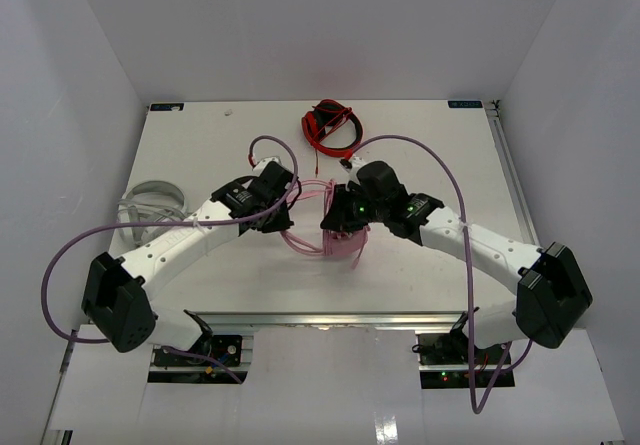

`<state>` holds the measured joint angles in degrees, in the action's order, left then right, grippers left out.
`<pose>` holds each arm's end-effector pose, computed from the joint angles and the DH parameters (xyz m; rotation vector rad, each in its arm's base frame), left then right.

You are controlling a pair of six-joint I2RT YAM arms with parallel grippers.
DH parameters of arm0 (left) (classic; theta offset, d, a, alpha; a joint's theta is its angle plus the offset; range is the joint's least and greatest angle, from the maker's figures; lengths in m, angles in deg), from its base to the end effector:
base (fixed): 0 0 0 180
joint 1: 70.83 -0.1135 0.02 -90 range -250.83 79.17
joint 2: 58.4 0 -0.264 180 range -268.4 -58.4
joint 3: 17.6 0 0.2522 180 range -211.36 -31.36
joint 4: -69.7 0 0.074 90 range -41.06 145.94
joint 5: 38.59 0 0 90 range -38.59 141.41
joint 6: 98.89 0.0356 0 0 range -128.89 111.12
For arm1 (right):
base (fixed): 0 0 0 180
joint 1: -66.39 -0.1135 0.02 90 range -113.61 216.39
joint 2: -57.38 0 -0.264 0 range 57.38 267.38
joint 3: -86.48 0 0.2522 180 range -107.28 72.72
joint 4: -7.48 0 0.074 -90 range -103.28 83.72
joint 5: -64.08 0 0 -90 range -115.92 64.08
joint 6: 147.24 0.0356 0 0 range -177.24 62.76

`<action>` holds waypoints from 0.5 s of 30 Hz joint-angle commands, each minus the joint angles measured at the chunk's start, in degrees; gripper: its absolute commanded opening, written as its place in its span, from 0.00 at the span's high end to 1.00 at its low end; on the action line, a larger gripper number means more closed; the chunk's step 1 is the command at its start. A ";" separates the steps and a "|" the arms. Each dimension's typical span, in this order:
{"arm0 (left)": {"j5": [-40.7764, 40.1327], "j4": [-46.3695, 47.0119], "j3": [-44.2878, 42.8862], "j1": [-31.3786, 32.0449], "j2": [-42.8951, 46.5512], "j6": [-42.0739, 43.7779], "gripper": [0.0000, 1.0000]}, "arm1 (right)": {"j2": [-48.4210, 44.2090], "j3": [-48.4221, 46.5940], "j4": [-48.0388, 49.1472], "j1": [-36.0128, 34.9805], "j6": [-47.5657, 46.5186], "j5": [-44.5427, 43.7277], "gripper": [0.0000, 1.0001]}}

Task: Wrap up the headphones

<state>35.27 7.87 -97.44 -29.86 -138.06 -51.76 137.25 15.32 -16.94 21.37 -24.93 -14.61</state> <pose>0.2150 -0.1736 0.2788 -0.1354 2.5833 -0.1635 0.2171 0.2271 0.2757 -0.3779 2.2769 0.9579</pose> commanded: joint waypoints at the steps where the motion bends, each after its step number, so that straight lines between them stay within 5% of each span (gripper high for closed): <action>1: 5.90 7.05 0.74 -0.43 8.76 -6.26 1.00 | -1.73 -0.56 -3.17 -0.39 -3.20 -9.63 0.89; 15: 13.67 18.16 12.87 -0.37 14.64 -11.52 1.00 | 8.49 -11.07 -11.28 0.52 -13.51 -19.10 0.90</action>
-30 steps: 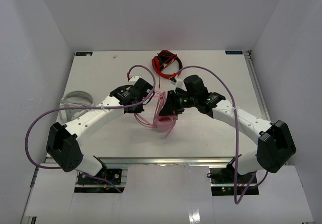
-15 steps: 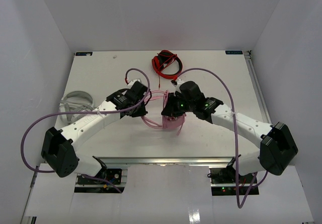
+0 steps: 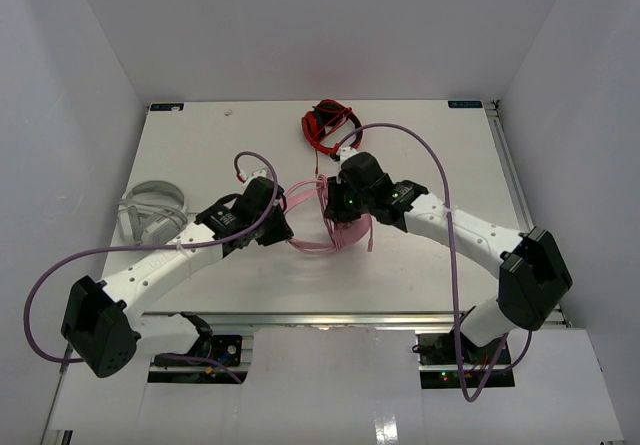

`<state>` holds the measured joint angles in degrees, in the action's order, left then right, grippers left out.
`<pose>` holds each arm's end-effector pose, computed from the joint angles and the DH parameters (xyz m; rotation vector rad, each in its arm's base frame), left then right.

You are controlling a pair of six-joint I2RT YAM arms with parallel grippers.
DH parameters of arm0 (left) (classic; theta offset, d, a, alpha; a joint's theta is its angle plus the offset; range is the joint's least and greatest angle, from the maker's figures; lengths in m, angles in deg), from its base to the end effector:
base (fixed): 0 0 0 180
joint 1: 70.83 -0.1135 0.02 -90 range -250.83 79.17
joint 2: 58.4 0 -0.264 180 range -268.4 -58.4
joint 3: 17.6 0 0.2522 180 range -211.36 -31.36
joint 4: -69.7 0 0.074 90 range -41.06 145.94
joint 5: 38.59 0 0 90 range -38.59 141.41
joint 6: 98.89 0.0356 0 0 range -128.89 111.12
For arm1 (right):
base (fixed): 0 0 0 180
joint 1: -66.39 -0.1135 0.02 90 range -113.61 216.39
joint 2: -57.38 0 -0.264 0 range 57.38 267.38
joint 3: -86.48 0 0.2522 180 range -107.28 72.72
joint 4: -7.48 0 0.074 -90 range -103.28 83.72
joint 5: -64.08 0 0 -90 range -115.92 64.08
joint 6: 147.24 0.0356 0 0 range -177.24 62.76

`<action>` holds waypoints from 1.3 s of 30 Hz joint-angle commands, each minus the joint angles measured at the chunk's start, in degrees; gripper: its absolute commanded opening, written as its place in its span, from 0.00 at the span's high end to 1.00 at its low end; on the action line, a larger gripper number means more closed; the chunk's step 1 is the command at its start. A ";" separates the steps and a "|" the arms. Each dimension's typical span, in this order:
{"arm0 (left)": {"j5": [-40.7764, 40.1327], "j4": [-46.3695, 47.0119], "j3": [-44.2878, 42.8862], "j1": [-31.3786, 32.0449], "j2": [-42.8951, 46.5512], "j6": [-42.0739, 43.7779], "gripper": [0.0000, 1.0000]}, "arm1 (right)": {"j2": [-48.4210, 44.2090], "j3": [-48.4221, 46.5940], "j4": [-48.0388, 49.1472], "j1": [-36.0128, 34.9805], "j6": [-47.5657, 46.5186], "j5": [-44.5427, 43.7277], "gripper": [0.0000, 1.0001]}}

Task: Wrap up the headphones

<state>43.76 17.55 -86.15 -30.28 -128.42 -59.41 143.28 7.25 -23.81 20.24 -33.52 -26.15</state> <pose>0.1906 -0.1568 0.2672 -0.2788 2.5485 -0.4810 0.2343 0.2437 0.2801 -0.4482 2.2721 0.6436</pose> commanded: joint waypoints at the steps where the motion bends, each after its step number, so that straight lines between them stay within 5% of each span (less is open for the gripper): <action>1: 4.83 8.95 2.51 0.05 5.03 -4.38 1.00 | 2.84 -3.20 -4.32 1.76 -5.42 -8.13 0.90; 9: 0.04 9.39 5.03 0.14 3.41 -5.46 1.00 | 4.10 -4.23 -4.35 2.02 -8.24 -10.02 0.85; 15: -2.23 8.59 5.36 0.14 3.08 -5.69 1.00 | 2.98 -4.19 -4.27 1.99 -8.97 -10.34 0.92; 24: -5.98 5.79 4.44 0.10 0.11 -5.90 1.00 | 0.33 -6.23 -4.35 2.15 -11.24 -6.18 0.92; 31: -6.43 4.51 2.64 0.09 -2.00 -6.55 1.00 | -0.39 -8.79 -4.44 4.04 -12.57 5.89 0.92; 39: -6.53 3.43 1.34 -0.01 -1.97 -7.75 1.00 | -2.86 -4.88 -4.46 5.36 -11.44 4.40 0.92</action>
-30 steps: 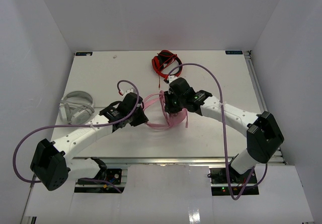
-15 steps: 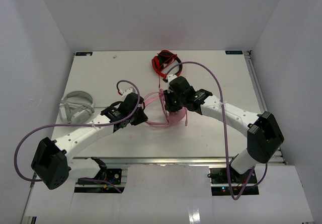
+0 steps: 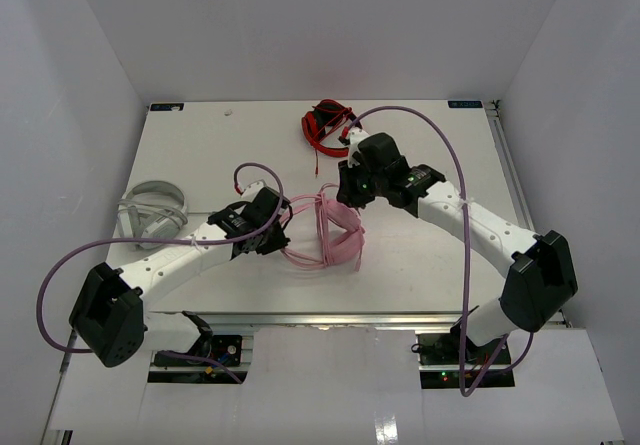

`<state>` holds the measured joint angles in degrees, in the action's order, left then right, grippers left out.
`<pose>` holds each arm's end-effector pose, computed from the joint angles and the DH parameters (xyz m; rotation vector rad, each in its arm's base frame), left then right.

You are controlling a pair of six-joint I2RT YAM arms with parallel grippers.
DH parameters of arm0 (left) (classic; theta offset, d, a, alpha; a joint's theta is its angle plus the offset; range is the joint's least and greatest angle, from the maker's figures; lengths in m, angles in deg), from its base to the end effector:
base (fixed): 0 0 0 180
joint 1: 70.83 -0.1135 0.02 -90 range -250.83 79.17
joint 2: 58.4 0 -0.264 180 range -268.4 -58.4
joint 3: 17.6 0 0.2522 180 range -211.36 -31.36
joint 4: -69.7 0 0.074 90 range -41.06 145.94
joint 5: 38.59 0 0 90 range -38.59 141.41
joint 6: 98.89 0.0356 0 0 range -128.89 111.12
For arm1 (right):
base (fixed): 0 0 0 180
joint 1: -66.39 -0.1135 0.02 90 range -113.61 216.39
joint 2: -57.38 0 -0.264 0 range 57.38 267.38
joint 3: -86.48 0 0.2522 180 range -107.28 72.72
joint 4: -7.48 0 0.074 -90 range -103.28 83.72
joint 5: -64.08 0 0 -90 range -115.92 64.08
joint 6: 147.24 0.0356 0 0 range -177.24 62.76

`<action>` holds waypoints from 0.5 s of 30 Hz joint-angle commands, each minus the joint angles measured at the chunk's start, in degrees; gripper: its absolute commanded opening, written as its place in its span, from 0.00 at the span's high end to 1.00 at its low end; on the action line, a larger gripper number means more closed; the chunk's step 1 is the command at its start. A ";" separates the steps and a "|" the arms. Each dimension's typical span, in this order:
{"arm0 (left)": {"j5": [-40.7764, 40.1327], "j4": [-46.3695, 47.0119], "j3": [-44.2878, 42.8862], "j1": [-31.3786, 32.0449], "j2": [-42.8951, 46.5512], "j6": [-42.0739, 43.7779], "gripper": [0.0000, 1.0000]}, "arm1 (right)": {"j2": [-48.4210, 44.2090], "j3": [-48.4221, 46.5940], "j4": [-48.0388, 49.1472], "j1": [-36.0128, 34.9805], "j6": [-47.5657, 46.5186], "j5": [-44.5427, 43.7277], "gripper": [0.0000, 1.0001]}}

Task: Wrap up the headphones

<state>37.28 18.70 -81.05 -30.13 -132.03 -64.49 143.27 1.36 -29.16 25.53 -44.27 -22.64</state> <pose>0.1923 -0.1539 0.2271 -0.4212 2.5794 -0.2840 0.2560 0.2241 0.3069 -0.5820 2.2098 0.5694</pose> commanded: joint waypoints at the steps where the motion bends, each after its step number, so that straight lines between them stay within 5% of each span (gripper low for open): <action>1: 0.15 2.30 -4.00 -0.15 1.64 -2.89 1.00 | -2.72 1.40 0.91 0.04 -0.63 1.35 0.92; 15: -0.15 0.77 -6.55 -0.25 -1.87 -4.20 1.00 | -4.94 1.43 -0.17 -3.31 1.40 2.69 0.91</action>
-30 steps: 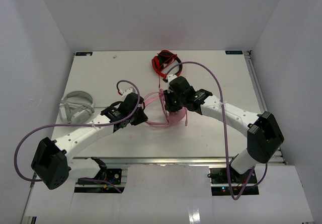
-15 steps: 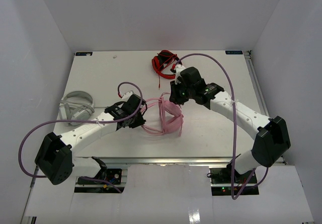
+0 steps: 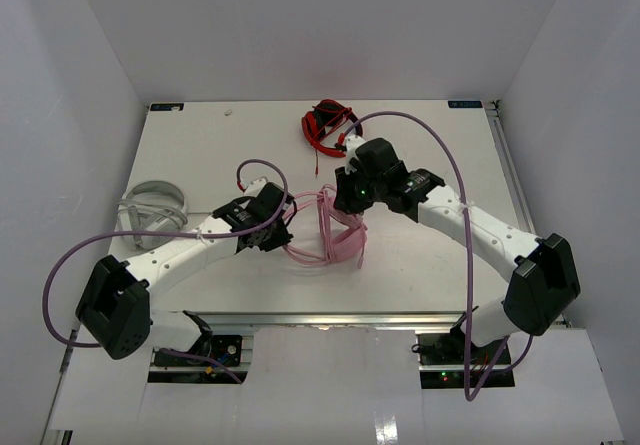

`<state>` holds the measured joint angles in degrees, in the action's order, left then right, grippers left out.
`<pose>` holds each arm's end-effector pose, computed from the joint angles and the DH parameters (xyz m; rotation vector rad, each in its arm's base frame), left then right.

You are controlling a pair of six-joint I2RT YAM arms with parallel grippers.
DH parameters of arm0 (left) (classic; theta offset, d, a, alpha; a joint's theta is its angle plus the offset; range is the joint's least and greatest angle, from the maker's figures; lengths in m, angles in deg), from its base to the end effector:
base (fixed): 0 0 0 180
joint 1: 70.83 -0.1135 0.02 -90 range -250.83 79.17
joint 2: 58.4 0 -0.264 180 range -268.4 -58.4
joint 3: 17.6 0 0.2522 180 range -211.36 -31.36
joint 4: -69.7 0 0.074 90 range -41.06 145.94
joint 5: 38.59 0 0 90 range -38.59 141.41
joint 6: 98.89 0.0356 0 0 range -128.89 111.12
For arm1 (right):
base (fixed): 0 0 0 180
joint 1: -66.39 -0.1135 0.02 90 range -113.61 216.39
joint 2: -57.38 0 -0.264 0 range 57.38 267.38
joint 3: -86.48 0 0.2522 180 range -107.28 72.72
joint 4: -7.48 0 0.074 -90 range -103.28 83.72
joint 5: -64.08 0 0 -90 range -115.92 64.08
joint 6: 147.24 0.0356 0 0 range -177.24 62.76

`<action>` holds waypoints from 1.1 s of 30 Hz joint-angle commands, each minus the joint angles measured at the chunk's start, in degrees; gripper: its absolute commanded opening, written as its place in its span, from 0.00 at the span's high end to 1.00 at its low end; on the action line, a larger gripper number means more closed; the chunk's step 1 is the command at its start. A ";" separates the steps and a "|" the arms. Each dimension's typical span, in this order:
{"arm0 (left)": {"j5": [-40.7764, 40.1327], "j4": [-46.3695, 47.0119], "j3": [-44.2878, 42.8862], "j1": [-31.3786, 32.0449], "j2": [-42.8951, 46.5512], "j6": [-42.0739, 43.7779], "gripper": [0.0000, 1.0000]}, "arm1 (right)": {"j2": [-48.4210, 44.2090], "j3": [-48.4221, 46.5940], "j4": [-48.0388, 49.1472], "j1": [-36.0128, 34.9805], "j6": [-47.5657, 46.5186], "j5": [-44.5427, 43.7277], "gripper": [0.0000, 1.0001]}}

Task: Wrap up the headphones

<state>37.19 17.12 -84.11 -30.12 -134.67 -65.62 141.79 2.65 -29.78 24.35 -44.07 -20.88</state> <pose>0.2000 -0.1605 0.2311 -0.4461 2.5909 -0.2699 0.2452 0.2253 0.3065 -0.6217 2.2162 0.6117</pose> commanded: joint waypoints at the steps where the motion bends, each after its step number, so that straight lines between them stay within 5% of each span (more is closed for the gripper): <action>1: 0.08 2.34 -3.67 -0.33 0.77 -3.22 1.00 | -3.75 1.12 0.52 -2.75 1.64 0.46 0.91; 15: 0.84 1.64 -3.93 -0.45 2.72 -5.67 1.00 | -2.14 6.30 1.14 -6.48 3.21 -13.76 0.83; 33: 1.19 1.27 -3.22 -0.45 7.54 -8.59 1.00 | -3.13 7.95 2.44 -7.36 2.89 -16.82 0.69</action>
<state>38.11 15.13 -85.40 -30.23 -130.94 -70.37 139.64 10.23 -28.37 17.46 -41.13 -34.65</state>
